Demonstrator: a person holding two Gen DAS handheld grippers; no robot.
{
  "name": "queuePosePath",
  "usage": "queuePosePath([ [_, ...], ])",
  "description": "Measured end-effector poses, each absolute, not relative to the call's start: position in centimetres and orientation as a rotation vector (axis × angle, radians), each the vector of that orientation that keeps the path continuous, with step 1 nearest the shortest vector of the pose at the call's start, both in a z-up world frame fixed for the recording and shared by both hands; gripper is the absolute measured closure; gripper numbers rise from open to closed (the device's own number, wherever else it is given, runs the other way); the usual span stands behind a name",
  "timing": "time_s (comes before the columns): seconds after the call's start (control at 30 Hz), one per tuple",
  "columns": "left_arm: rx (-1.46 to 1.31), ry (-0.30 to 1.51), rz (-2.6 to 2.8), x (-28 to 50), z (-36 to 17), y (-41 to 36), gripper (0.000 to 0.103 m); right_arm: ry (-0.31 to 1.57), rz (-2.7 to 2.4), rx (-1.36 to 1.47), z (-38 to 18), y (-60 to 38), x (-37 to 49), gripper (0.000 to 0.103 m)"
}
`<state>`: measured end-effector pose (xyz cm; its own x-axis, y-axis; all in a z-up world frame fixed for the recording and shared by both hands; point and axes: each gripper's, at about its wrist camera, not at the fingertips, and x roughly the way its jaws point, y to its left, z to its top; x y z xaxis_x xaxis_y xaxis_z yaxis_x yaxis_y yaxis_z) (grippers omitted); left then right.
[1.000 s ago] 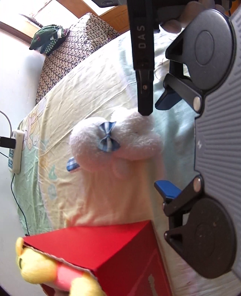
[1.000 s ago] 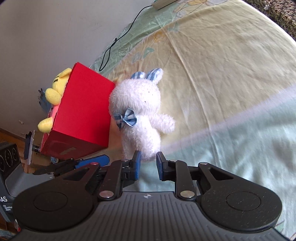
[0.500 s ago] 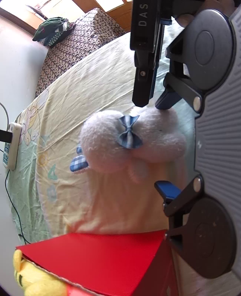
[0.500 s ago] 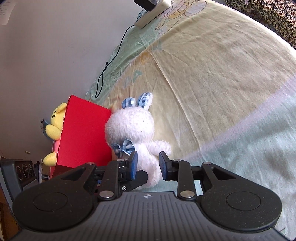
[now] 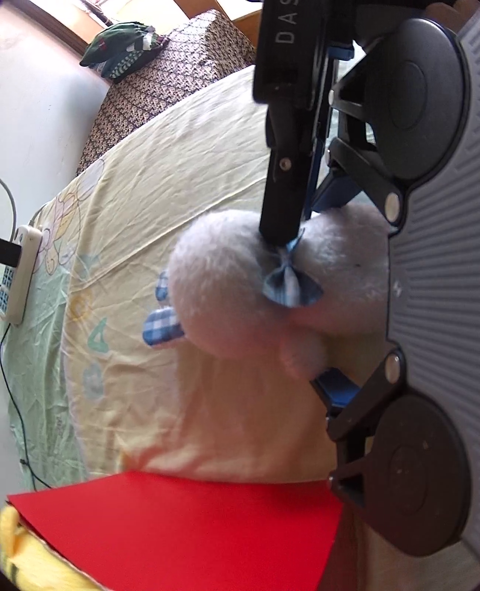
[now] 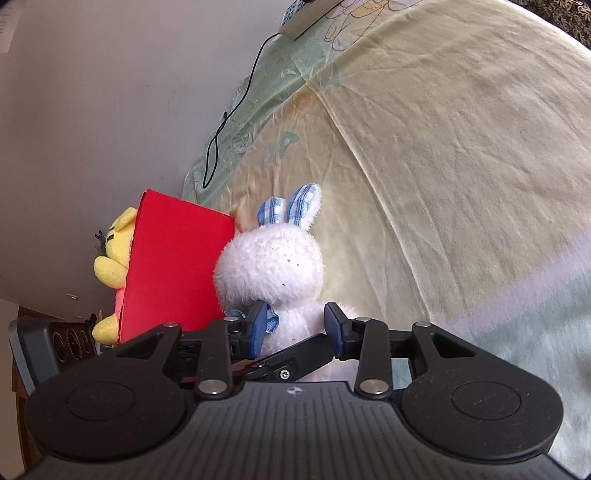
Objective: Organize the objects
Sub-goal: 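Close the right gripper on the white bunny's body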
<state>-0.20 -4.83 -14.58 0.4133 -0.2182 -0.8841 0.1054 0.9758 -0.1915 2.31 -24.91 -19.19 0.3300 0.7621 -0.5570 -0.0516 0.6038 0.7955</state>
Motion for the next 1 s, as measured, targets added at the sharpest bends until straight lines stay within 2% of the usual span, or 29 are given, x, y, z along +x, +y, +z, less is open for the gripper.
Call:
queuePosePath([
  [0.17,-0.091,1.11,-0.186,0.3,-14.6,-4.9,0.016,1.127,0.634,0.759,-19.6,-24.6,3.3,0.061],
  [0.23,-0.07,1.106,-0.178,0.6,-14.5,-5.1,0.019,1.14,0.638,0.761,-19.9,-24.4,3.6,0.055],
  [0.33,-0.041,1.102,-0.175,0.9,-14.5,-5.4,0.022,1.138,0.645,0.751,-20.0,-24.0,3.9,0.052],
  [0.6,-0.022,1.102,-0.19,1.3,-14.4,-5.5,0.033,1.135,0.647,0.752,-20.2,-23.5,4.4,0.051],
  [0.7,-0.012,1.102,-0.199,1.0,-14.3,-5.7,0.036,1.122,0.656,0.72,-19.8,-23.3,4.2,0.055],
  [0.77,0.006,1.105,-0.208,0.7,-14.4,-6.1,0.036,1.117,0.682,0.719,-19.6,-23.4,3.9,0.068],
  [1.0,0.02,1.097,-0.242,-1.0,-13.7,-6.5,0.037,1.106,0.697,0.658,-18.5,-23.4,2.0,0.068],
])
